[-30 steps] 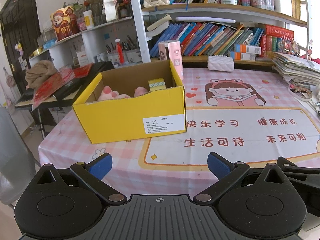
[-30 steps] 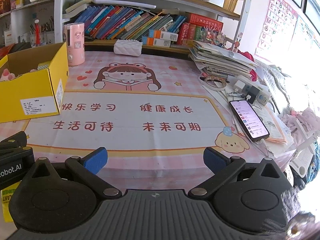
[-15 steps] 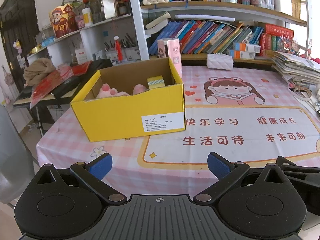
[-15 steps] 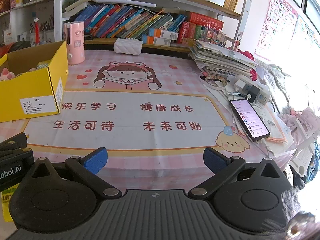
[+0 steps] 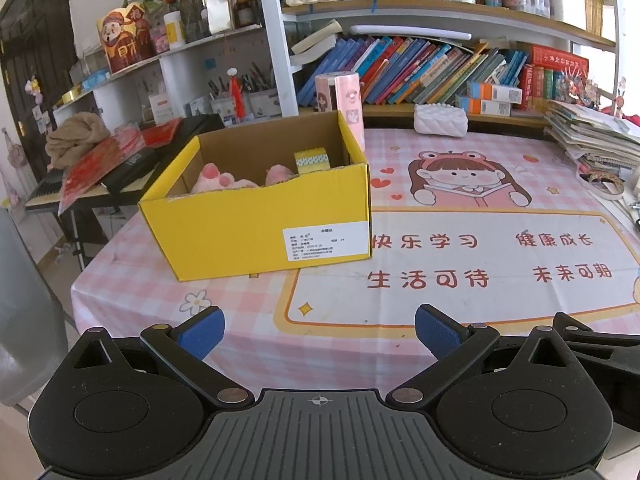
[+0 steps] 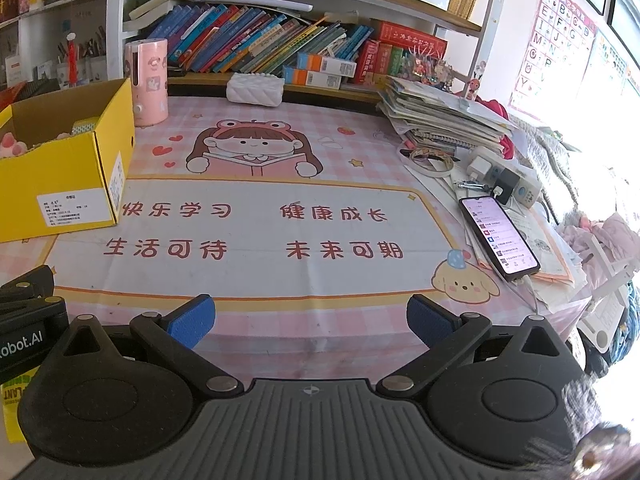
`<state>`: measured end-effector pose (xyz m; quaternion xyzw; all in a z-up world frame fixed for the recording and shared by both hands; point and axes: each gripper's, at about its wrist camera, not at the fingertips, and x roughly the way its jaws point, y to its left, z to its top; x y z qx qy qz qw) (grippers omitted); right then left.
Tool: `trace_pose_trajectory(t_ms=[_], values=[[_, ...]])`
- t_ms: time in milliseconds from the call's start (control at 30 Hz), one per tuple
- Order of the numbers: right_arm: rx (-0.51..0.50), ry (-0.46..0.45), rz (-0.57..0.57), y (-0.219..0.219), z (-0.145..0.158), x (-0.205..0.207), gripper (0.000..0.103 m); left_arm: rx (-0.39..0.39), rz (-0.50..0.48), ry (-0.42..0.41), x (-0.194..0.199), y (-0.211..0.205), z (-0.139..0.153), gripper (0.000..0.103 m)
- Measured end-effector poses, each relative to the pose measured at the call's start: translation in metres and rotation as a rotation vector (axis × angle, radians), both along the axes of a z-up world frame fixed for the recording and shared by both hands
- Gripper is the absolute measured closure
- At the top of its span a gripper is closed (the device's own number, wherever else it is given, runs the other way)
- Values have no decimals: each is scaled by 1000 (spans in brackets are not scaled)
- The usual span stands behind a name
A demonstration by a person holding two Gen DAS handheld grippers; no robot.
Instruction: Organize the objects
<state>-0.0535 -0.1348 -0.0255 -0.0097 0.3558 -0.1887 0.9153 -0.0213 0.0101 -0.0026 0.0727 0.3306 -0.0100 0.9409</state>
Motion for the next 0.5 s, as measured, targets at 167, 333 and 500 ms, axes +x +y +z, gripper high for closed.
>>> trace_pose_trajectory(t_ms=[167, 333, 500], values=[[0, 0, -1, 0, 0, 1, 0, 0, -2, 0, 0, 0, -1, 1], [0, 6, -5, 0, -2, 3, 0, 0, -7, 3, 4, 1, -3, 1], [2, 20, -4, 1, -5, 8, 0, -10, -7, 19, 10, 3, -5, 1]])
